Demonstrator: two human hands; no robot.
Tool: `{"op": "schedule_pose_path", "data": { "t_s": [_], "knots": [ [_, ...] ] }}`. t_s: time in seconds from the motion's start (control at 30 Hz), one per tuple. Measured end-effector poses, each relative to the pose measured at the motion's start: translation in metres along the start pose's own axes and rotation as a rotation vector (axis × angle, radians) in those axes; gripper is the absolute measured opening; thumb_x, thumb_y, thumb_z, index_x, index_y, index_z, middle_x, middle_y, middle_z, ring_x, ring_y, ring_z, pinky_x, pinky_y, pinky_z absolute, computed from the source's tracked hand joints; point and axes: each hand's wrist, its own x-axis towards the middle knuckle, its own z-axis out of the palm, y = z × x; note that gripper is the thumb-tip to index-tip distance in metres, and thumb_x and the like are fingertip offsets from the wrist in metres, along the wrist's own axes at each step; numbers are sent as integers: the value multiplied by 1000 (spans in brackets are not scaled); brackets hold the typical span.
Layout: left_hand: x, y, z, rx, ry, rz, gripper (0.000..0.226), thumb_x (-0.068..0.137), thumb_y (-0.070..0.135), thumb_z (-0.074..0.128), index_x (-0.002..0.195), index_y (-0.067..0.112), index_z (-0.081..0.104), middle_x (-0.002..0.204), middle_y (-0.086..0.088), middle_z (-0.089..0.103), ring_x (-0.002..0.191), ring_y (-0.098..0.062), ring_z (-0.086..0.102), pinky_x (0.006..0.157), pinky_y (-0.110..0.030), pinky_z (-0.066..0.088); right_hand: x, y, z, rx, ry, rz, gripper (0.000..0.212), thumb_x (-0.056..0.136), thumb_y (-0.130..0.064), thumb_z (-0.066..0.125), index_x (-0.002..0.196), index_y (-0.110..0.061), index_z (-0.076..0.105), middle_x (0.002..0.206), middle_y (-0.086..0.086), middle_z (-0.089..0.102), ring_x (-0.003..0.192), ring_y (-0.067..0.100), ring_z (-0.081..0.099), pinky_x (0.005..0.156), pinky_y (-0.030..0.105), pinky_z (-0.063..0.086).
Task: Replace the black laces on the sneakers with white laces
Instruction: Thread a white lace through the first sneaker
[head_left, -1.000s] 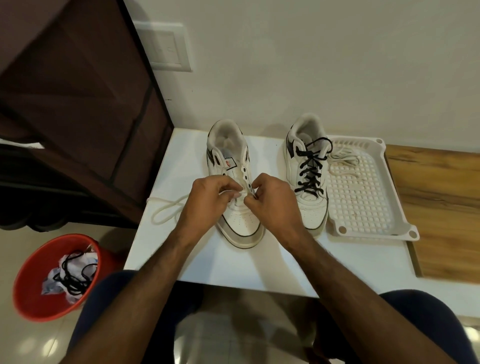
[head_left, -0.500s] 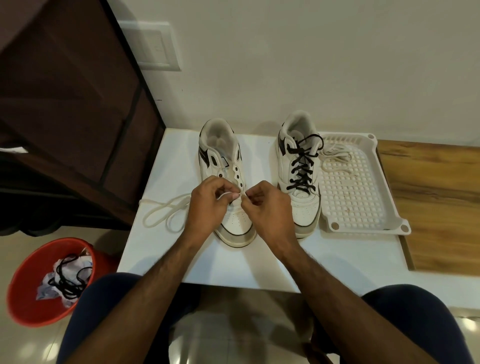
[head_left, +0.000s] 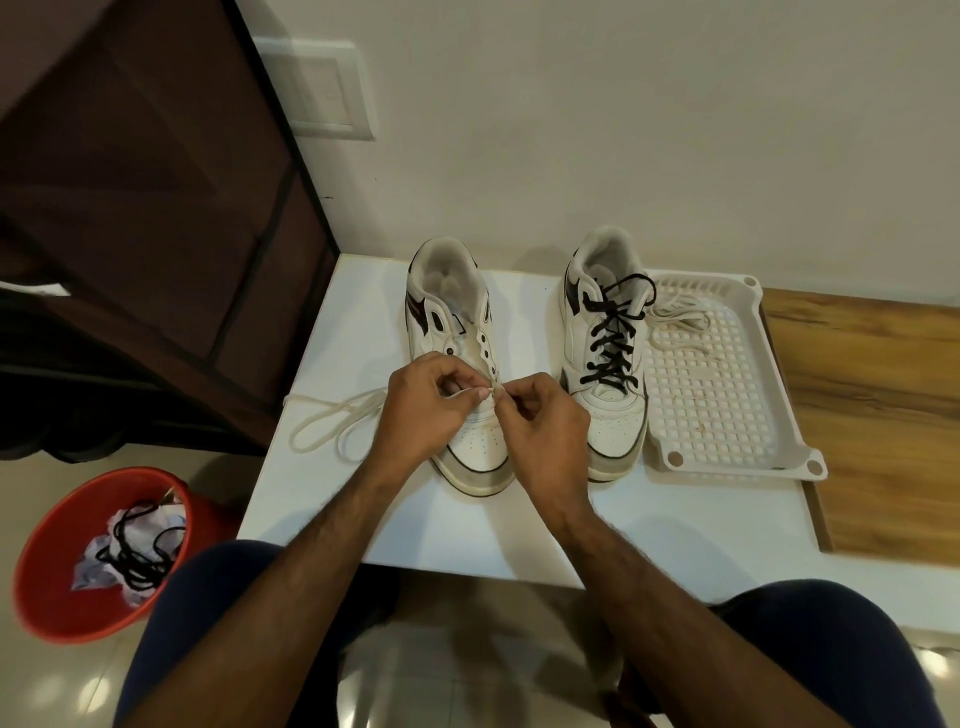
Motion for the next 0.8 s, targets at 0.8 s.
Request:
{"op": "schedule_pose_path", "data": {
  "t_s": [0.8],
  "knots": [
    [3,2,0,-34,-15,-72,21,76,4,85,83,20,74,75,9,74,70,-1,68,69,-12,51,4,14,-6,218,-76,49,10,94,-17,72,100,-15,79,90,-7,78,91,8,73,88,30,58]
  ]
}}
